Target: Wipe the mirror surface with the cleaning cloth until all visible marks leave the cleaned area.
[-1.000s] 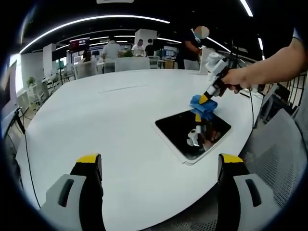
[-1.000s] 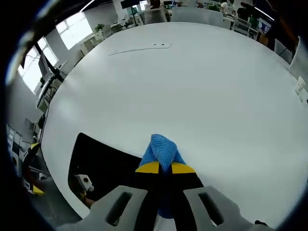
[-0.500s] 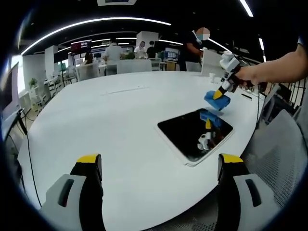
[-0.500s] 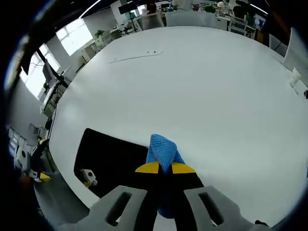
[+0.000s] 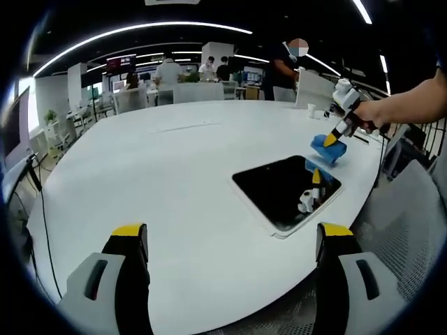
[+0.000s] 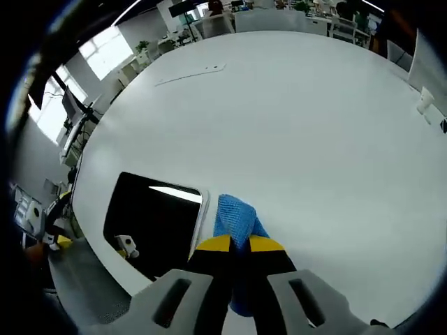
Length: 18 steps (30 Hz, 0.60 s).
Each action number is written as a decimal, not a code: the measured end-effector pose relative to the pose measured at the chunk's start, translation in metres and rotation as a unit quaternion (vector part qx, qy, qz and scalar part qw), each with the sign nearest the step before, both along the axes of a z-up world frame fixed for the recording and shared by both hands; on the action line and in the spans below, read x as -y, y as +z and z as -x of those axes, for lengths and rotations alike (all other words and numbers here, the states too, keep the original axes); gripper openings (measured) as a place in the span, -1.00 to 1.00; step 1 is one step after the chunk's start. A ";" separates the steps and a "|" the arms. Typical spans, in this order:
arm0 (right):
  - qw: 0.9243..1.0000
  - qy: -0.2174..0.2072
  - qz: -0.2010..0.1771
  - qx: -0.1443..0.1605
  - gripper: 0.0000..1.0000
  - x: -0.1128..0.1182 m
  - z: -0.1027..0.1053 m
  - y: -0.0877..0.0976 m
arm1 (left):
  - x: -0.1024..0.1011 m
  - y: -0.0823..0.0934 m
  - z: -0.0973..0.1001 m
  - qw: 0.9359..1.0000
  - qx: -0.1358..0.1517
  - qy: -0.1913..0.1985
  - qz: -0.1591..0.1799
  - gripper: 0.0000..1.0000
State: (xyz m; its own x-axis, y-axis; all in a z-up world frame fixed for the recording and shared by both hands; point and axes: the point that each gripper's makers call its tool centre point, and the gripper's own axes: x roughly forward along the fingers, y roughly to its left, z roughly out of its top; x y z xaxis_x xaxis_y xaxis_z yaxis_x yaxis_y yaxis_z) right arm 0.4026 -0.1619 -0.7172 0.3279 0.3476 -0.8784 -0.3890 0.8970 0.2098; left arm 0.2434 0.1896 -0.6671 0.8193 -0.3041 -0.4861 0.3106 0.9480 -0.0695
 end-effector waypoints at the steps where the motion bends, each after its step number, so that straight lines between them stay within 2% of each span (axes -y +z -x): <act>1: 1.000 0.001 0.002 -0.001 -0.96 -0.001 0.003 -0.002 | 0.000 -0.001 0.000 1.000 -0.003 0.000 0.001 0.98; 6: 1.000 0.006 0.013 0.009 -0.87 0.003 0.001 -0.018 | 0.002 -0.002 0.001 1.000 -0.006 -0.004 -0.003 0.98; 9: 1.000 0.009 0.021 0.020 -0.61 0.007 -0.001 -0.023 | 0.000 -0.004 0.001 1.000 -0.010 -0.001 -0.005 0.98; 11: 0.999 0.017 0.020 0.026 -0.55 0.008 0.000 -0.025 | 0.000 -0.005 0.001 1.000 -0.013 0.000 -0.007 0.98; 14: 0.997 0.060 0.033 0.043 -0.51 0.010 -0.002 -0.025 | 0.003 -0.008 0.002 1.000 -0.015 -0.013 -0.014 0.98; 16: 0.996 0.064 0.048 0.050 -0.23 0.015 -0.004 -0.026 | 0.001 -0.009 0.001 1.000 -0.015 -0.011 -0.012 0.98; 17: 0.995 0.068 0.044 0.049 -0.11 0.016 -0.003 -0.029 | -0.001 -0.010 0.001 1.000 -0.015 -0.012 -0.015 0.98; 18: 0.996 0.070 0.040 0.046 -0.16 0.016 -0.002 -0.029 | -0.001 -0.011 0.002 1.000 -0.016 -0.013 -0.016 0.98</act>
State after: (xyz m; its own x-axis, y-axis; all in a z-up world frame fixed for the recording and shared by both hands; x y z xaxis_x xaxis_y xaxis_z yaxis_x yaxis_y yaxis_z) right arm 0.4047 -0.1776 -0.7459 0.3617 0.3257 -0.8735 -0.5256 0.8451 0.0975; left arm 0.2415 0.1909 -0.6779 0.7954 -0.3089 -0.5214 0.3334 0.9415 -0.0492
